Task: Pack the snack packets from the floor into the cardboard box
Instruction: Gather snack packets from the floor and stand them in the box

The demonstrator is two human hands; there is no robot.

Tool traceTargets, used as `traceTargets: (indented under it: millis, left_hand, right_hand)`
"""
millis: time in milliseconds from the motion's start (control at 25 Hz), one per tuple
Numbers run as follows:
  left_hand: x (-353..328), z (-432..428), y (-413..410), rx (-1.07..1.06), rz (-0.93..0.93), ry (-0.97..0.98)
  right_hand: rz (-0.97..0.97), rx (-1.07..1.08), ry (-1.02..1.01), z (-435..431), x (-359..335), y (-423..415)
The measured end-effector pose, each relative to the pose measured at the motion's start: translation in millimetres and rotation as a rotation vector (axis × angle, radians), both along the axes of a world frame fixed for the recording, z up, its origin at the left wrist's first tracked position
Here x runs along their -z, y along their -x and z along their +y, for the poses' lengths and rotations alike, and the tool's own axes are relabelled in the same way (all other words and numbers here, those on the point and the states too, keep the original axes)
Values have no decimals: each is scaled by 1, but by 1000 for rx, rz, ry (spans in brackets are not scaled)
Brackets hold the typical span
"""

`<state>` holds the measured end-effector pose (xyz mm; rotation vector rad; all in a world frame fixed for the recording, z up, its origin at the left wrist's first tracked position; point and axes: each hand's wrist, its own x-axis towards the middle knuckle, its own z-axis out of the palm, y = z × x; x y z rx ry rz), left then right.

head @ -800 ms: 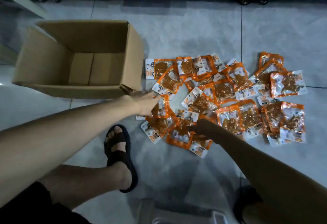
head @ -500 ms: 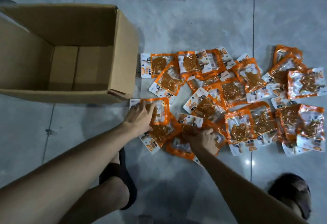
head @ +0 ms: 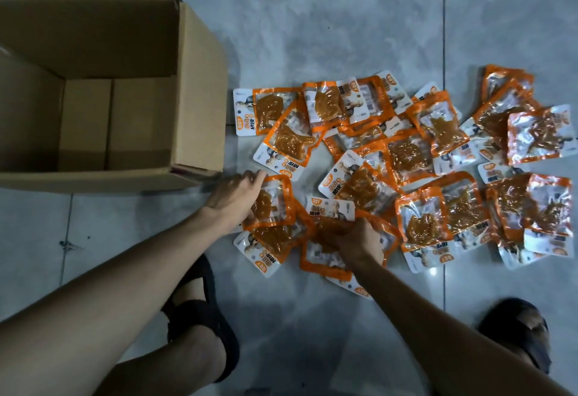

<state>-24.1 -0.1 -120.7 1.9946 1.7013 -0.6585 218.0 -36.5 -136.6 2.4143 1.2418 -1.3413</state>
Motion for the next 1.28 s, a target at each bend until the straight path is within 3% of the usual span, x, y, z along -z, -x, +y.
traceTargets:
  millis: [160,280,520,720,920,1080,1280]
  left_hand:
    - [-14,3,-9,107,199,-34]
    - [-35,6,-12,82,150,31]
    - [-124,21,-13,-291,-319,53]
    - [-253,31,-3,-517,-673,-156]
    - [-360,11,24,-653,-903,-292]
    - [-380,12,62,-770,-984,-243]
    - [-315,26,132,-942,-1023,-148]
  right_hand:
    - [145,23,-66,22,-27,-30]
    - [318,52,-119,39,-61,-45]
    - [661,130,-153,70,-145,-36]
    - [1020,266,-137,78,-231,-5]
    - [1266,205,-125,83,-321,36]
    - [1289,120,-130,100,-338,81]
    - [1147,82,-73,126,-293,161]
